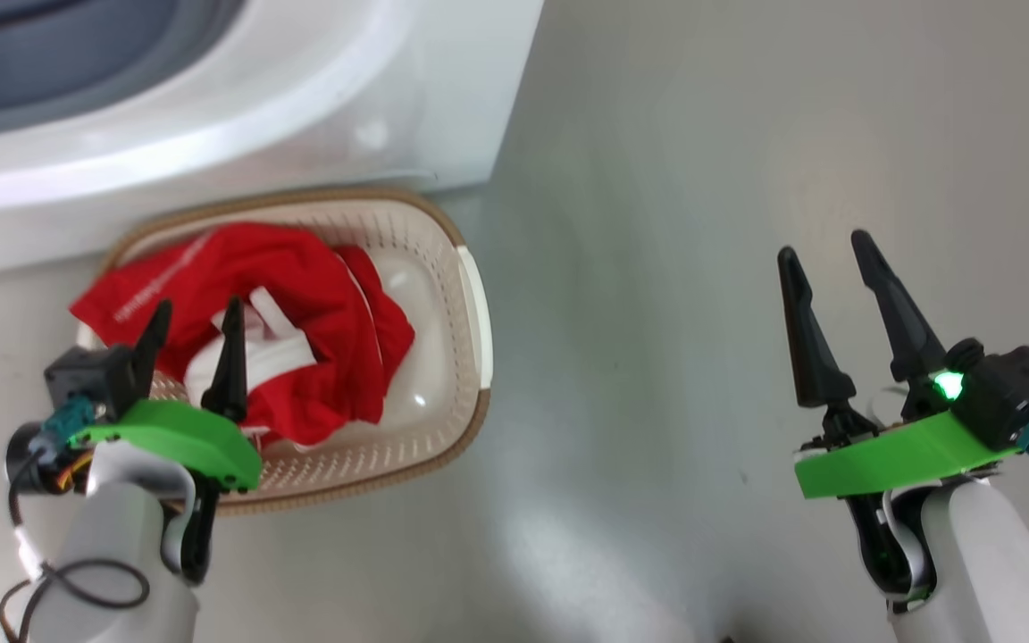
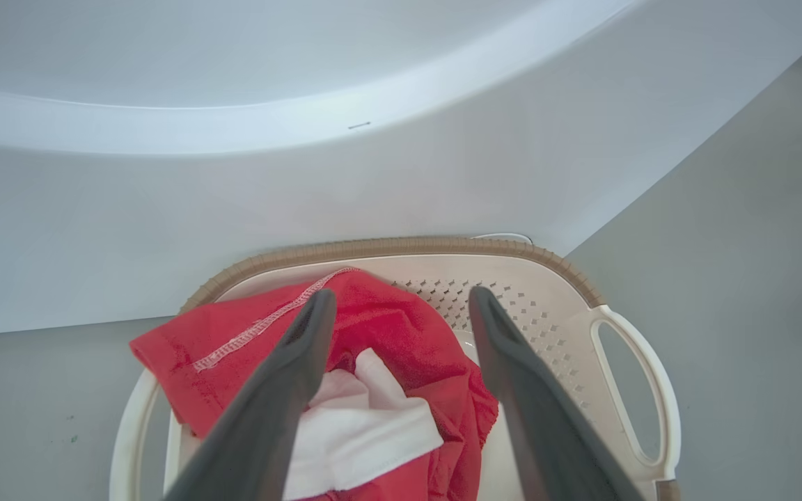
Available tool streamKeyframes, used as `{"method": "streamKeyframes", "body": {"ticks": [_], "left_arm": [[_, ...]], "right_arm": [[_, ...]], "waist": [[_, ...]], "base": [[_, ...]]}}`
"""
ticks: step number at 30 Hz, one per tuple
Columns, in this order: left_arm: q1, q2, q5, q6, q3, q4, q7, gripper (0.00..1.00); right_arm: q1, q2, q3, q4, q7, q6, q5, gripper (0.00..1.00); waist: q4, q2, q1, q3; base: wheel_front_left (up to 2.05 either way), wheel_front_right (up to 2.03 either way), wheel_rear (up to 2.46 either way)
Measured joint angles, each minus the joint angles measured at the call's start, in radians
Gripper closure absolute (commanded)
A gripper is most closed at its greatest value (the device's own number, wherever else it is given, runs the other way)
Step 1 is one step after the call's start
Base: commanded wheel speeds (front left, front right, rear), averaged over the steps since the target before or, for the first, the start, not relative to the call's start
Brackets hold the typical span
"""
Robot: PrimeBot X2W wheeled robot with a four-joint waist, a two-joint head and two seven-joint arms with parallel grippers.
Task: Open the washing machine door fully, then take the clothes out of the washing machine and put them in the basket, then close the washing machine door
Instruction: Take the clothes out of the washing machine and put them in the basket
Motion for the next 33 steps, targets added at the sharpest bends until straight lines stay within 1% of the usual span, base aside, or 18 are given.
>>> {"method": "streamKeyframes", "body": {"ticks": [14,27,33], "left_arm": [[0.204,-0.019,0.002,0.0,0.037,-0.253,0.0,0.0],[0.373,-0.032,0.014,0.0,0.065,-0.438,0.0,0.0],[0.467,-0.041,0.042,0.0,0.083,-0.503,0.0,0.0]], "right_arm": [[0.11,0.0,-0.029,0.027,0.0,0.0,-0.035,0.0],[0.216,0.0,-0.044,0.043,0.0,0.0,-0.044,0.0],[0.276,-0.011,-0.054,0.048,0.0,0.0,-0.044,0.0]], "waist": [[0.029,0.0,0.0,-0.196],[0.057,0.0,0.0,-0.36],[0.066,0.0,0.0,-0.43]], "base": [[0.0,0.0,0.0],[0.0,0.0,0.0],[0.0,0.0,0.0]]}}
